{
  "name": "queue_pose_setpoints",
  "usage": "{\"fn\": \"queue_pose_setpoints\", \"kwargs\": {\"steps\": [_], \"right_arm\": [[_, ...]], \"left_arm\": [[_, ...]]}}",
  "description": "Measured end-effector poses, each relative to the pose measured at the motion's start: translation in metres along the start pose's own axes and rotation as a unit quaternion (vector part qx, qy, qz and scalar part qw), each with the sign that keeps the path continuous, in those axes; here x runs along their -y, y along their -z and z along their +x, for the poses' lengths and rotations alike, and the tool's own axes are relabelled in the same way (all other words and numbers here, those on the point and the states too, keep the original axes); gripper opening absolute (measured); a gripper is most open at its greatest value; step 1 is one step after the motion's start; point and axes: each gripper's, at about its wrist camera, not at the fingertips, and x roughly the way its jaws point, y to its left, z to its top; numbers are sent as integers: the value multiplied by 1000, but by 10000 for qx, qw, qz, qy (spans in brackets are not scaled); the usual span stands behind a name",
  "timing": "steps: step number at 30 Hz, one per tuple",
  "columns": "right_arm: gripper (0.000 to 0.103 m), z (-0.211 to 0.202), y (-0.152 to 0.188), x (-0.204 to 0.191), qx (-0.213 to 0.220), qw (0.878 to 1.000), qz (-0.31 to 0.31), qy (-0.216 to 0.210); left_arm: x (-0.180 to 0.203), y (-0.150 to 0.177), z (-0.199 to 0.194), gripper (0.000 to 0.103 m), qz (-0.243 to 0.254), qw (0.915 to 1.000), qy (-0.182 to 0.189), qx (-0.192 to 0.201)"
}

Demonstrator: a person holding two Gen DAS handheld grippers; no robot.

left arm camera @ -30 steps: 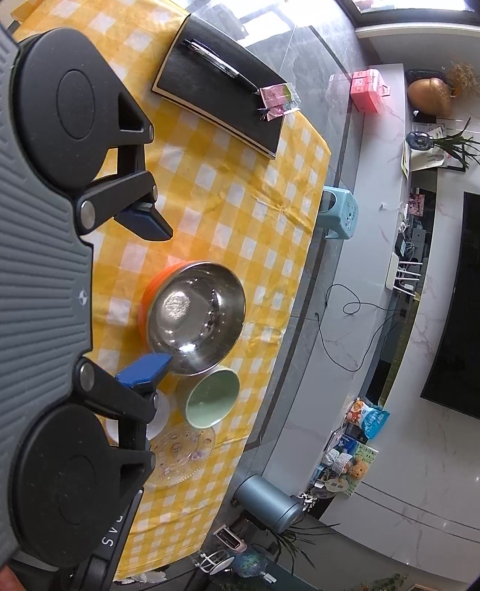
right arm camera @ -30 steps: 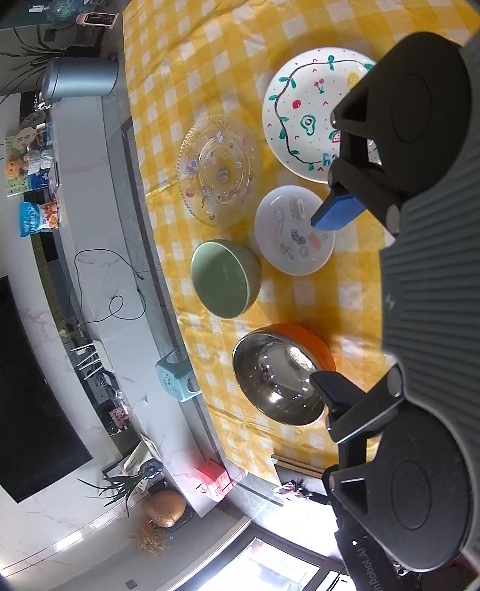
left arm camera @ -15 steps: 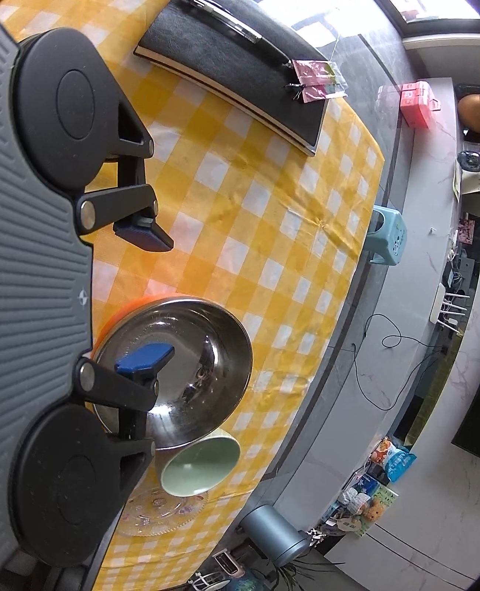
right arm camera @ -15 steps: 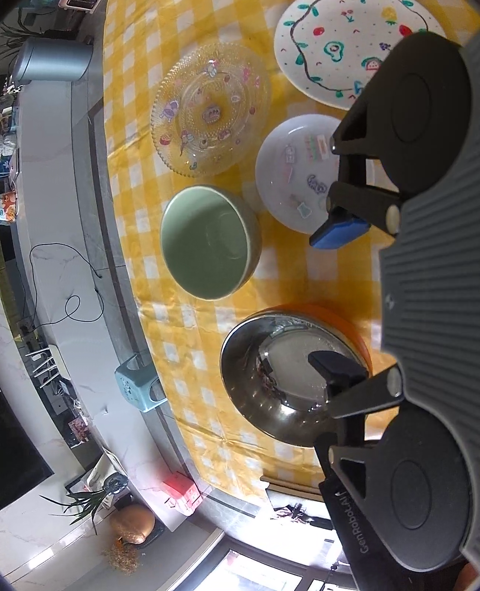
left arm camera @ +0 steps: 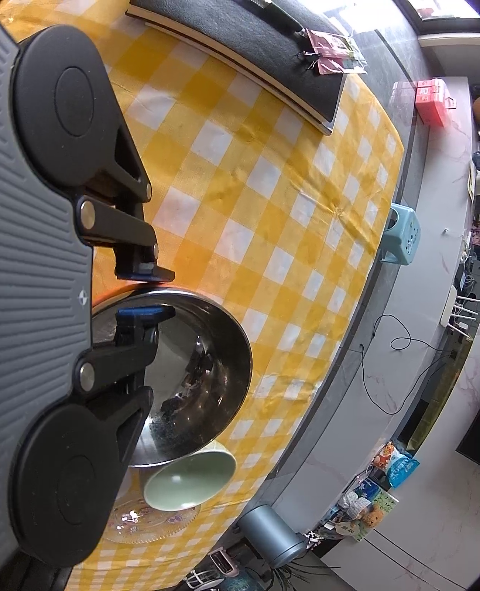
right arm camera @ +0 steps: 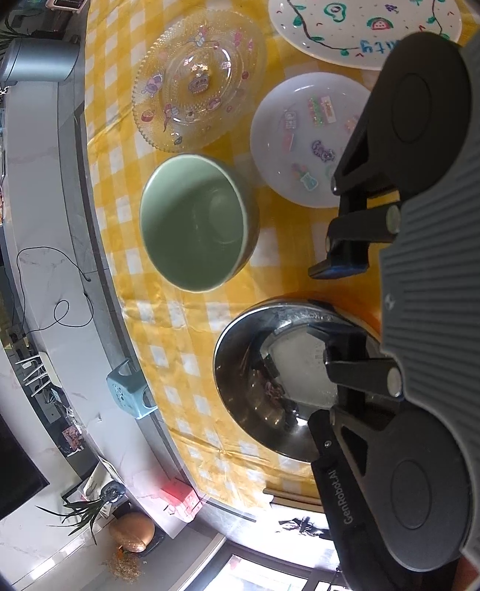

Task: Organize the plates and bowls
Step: 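Carry the orange bowl with both grippers and lower it into the blue bowl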

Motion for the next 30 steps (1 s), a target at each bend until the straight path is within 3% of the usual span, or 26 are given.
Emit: {"fn": "queue_pose_setpoints", "kwargs": {"steps": [6,20,30], "right_arm": [[12,-12,3,-3,96,9998,-129,97],[8,-105,39,-1,247,9991,-288,-202],[7,-163,66,19,-181,9979,-346,-522]], "left_arm": [[2,6,-15,10,85,10000,28,6],[25,39,-113,10,515,9982,-173,266],[38,72,-165,11,1011,9946,-215,50]]}}
